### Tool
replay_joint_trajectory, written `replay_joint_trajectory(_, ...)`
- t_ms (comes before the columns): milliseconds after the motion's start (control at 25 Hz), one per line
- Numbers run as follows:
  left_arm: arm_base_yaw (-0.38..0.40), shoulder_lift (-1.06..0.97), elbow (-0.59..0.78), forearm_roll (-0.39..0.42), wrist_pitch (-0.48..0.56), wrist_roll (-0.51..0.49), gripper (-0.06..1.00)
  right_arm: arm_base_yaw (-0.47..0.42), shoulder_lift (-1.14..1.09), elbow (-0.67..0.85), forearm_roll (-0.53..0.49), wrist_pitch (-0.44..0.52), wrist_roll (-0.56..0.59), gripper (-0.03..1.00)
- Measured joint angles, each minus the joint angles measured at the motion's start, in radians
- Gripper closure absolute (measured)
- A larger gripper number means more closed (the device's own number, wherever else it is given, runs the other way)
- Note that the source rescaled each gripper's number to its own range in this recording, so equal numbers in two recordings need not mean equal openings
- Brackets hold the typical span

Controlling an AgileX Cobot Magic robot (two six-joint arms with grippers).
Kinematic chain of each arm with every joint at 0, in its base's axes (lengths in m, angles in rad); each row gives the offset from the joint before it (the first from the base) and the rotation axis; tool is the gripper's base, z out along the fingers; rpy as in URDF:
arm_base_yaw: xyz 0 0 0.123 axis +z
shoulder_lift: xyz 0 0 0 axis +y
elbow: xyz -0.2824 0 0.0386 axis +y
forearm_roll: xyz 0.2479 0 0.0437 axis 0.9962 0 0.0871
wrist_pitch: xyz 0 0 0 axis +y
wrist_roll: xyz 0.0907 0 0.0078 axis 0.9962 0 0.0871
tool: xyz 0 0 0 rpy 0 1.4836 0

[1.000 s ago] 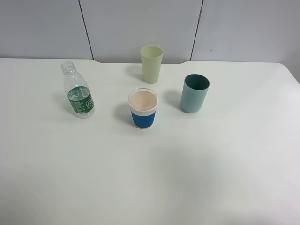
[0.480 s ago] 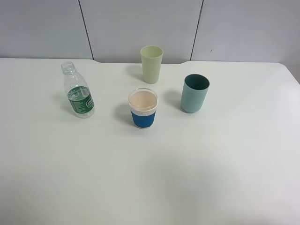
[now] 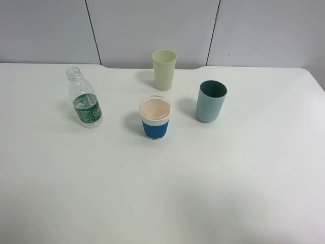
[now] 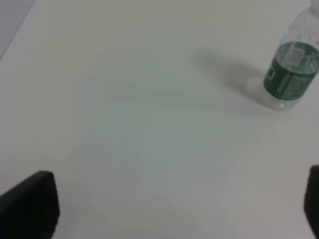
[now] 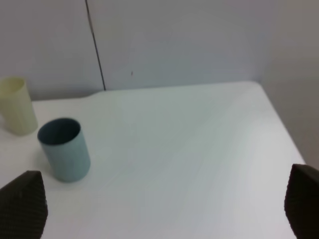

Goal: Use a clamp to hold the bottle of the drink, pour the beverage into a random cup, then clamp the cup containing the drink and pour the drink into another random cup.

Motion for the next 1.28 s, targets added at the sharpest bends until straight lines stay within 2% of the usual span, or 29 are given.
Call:
replay_joint_trajectory(240,0.000,0.000,0.000,0.000,0.000,0.000,-0.06,0.008,0.001,0.168,0.020,-0.002,0.001,0.12)
replay_joint_trajectory(360,0.000,0.000,0.000,0.000,0.000,0.000,-0.06,0.008,0.001,0.235,-0.003,-0.015,0.005,0.12)
replay_joint_trajectory(1280,0.000,0.000,0.000,0.000,0.000,0.000,-0.06,0.008,0.001,0.243,-0.084,-0.031,0.056,0.12)
